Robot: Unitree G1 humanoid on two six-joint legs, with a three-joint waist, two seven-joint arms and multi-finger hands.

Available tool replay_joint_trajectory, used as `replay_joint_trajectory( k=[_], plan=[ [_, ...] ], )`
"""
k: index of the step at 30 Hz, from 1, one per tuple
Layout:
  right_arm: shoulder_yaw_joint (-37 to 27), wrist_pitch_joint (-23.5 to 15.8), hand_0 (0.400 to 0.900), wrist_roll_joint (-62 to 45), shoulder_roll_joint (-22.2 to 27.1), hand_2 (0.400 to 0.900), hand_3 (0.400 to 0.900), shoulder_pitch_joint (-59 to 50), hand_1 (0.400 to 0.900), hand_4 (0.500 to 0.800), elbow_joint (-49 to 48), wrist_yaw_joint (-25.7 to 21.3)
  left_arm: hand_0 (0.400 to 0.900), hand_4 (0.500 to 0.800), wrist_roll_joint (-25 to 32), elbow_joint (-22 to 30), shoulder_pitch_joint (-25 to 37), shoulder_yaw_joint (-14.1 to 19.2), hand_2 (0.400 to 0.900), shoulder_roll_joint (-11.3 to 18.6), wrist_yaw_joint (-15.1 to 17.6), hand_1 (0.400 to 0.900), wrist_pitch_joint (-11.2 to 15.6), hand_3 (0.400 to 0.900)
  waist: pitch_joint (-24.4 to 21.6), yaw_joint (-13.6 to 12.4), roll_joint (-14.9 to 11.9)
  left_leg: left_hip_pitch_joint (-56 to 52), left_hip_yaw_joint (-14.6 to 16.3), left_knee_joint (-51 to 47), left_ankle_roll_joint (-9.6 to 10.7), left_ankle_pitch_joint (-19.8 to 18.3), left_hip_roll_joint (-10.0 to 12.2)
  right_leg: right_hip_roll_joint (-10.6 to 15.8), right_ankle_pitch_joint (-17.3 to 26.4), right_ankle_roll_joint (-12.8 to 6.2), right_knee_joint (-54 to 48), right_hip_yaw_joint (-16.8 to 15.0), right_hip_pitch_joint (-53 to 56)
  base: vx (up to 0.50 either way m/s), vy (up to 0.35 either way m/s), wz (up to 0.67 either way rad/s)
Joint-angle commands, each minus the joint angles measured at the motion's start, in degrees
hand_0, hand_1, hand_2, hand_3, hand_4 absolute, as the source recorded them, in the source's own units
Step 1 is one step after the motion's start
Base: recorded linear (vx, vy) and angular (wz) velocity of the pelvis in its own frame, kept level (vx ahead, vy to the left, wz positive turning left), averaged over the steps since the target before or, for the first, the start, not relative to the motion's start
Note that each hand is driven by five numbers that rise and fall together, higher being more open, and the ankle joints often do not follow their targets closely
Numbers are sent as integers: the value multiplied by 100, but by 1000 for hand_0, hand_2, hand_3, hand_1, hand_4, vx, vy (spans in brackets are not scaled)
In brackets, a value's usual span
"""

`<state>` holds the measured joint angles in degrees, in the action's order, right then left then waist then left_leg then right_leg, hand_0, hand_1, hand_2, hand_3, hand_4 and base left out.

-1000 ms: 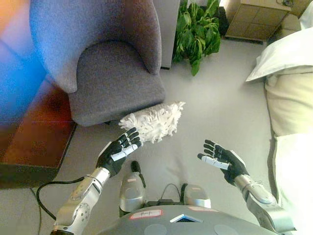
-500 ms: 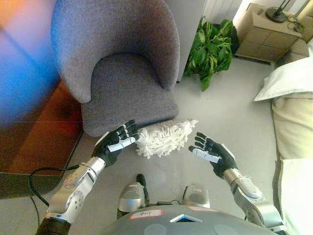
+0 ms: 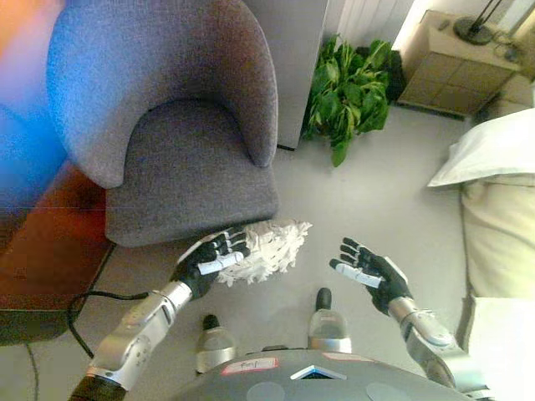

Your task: Pick up the pillow and put it on the sofa.

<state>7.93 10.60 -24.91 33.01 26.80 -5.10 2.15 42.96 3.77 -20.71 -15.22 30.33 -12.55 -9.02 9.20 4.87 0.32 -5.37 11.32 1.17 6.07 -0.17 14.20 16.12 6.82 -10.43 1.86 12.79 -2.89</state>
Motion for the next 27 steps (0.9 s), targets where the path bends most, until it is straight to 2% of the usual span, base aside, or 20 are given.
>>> replay_joint_trajectory(
  k=[1,3,4,5,6,8,9,10,11,13,15,17,21,23,27],
  plan=[
    [-210,-604,900,679,46,900,900,-132,900,800,-721,292,900,800,605,814,27,768,900,319,-52,900,441,900,-237,48,-342,-614,-19,706,161,170,440,213,599,-222,-70,-252,-534,236,-258,-24],
    [-185,-816,900,1290,429,900,900,-385,900,800,-715,349,900,800,816,888,-85,890,900,238,22,900,556,900,-132,-39,-322,-97,-229,2021,138,458,723,-108,146,114,223,-320,-453,185,-289,-21],
    [-177,-923,900,1685,558,900,900,-454,900,800,-717,188,900,800,967,880,-42,888,900,253,-3,900,560,900,-45,-98,-309,460,-320,2844,185,707,843,-201,-80,336,367,-259,-354,123,-260,8],
    [-138,-1042,900,2165,689,900,900,-562,900,800,-641,-98,900,800,1079,836,59,839,900,236,-50,900,566,900,73,-191,-314,988,-348,3251,242,886,869,-216,-166,442,391,-162,-188,94,-190,28],
    [-87,-1119,900,2645,817,900,900,-681,900,800,-542,-389,900,800,1128,778,153,777,900,206,-49,900,596,900,172,-243,-301,1278,-251,3292,311,929,945,-186,-199,451,340,-59,-53,100,-59,42],
    [-45,-1221,900,3613,1045,900,900,-866,900,800,-450,-918,900,800,1422,696,298,717,900,222,-123,900,530,900,331,-299,-230,1406,158,2770,474,1095,1165,-94,-226,373,173,187,183,93,76,50],
    [-37,-1204,900,3912,1194,900,900,-982,900,800,-423,-1082,900,800,1537,643,340,707,900,223,-235,900,524,900,377,-324,-184,1395,334,2407,465,1124,1181,-46,-208,315,120,279,190,48,106,42],
    [15,-1200,900,4354,1346,900,900,-1205,900,800,-315,-1263,900,800,1531,568,404,681,900,221,-407,900,559,900,444,-370,-123,1403,396,2079,425,1128,1107,-10,-202,266,105,346,157,-53,85,30],
    [131,-1172,900,4550,1530,900,900,-1628,900,800,-172,-1424,900,800,1447,497,569,601,900,254,-520,900,647,900,533,-434,-72,1441,335,1924,381,1030,1044,71,-185,211,181,418,-19,-165,38,23],
    [427,-1114,900,4895,1748,900,900,-2483,900,800,184,-1614,900,800,1441,362,973,363,900,377,-593,900,904,900,774,-513,8,1748,-2,1814,454,996,976,158,-170,171,383,478,-428,-303,-38,24],
    [700,-1094,900,5233,1861,900,900,-3174,900,800,477,-1858,900,800,1476,258,1416,157,900,485,-688,900,1080,900,1095,-564,23,2128,-253,1951,470,739,923,329,-171,113,696,523,-849,-246,-116,43],
    [810,-995,900,5300,1969,900,900,-3570,900,800,476,-2000,900,800,1448,335,1612,61,900,572,-810,900,1267,900,1399,-573,72,2553,-441,2271,485,499,983,536,-216,106,1081,529,-1315,-185,-111,50],
    [890,-1001,900,5568,2211,900,900,-4219,900,800,417,-2110,900,800,1633,532,1899,-35,900,785,-1139,900,1513,900,1810,-618,37,3440,-782,2900,329,-72,918,887,-350,94,1889,175,-2325,-142,-63,30],
    [996,-1069,900,5654,2336,900,900,-4598,900,800,510,-2116,900,800,1671,571,2062,-80,900,841,-1266,900,1629,900,1942,-657,30,3853,-859,3197,250,-372,916,1019,-503,68,2415,6,-2858,-145,-41,22],
    [1148,-1214,900,5598,2537,900,900,-5126,900,800,564,-2056,900,800,1696,650,2310,-155,900,984,-1212,900,1801,900,2052,-730,15,4477,-871,3855,161,-731,890,1204,-806,46,3395,-145,-3649,-97,-19,22]
  ],
)
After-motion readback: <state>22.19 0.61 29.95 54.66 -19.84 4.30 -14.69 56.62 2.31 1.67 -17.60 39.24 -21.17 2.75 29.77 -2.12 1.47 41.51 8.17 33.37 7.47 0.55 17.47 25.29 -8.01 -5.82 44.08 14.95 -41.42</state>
